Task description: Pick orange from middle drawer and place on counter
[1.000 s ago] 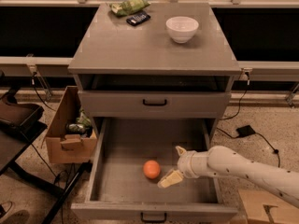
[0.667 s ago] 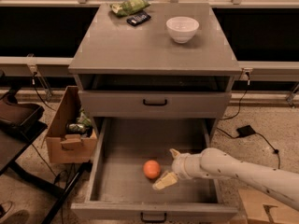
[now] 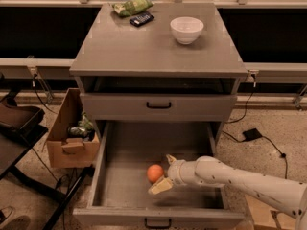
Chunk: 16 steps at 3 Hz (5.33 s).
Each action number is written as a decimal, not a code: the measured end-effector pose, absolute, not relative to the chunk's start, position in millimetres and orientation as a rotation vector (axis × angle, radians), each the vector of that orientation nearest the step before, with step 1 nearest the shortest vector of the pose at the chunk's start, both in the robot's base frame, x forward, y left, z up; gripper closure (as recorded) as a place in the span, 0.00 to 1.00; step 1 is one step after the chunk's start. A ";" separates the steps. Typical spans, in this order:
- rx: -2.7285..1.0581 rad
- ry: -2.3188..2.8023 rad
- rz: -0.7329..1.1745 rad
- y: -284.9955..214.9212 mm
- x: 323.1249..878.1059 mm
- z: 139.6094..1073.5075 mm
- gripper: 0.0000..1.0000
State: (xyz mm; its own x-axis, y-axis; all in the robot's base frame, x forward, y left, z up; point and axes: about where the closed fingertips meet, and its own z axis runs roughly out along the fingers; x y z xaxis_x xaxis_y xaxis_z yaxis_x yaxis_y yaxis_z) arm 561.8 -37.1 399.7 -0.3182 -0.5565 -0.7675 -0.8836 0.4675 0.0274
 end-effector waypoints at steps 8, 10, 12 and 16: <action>-1.219 2.009 0.628 -56.7 635.7 740.8 1.00; -1.276 1.988 0.564 -88.9 649.6 893.7 1.00; -1.200 1.893 0.580 -89.7 692.5 926.7 1.00; -1.205 1.660 0.609 54.9 786.9 883.6 1.00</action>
Offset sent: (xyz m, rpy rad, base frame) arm 0.0063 0.0374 -0.0298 0.0682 -0.0001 0.0244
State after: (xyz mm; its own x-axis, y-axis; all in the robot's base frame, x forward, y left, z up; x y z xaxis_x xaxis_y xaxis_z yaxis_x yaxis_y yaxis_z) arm 786.9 54.9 883.6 -0.0504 -0.4326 -0.9002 -0.9120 0.3874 -0.1351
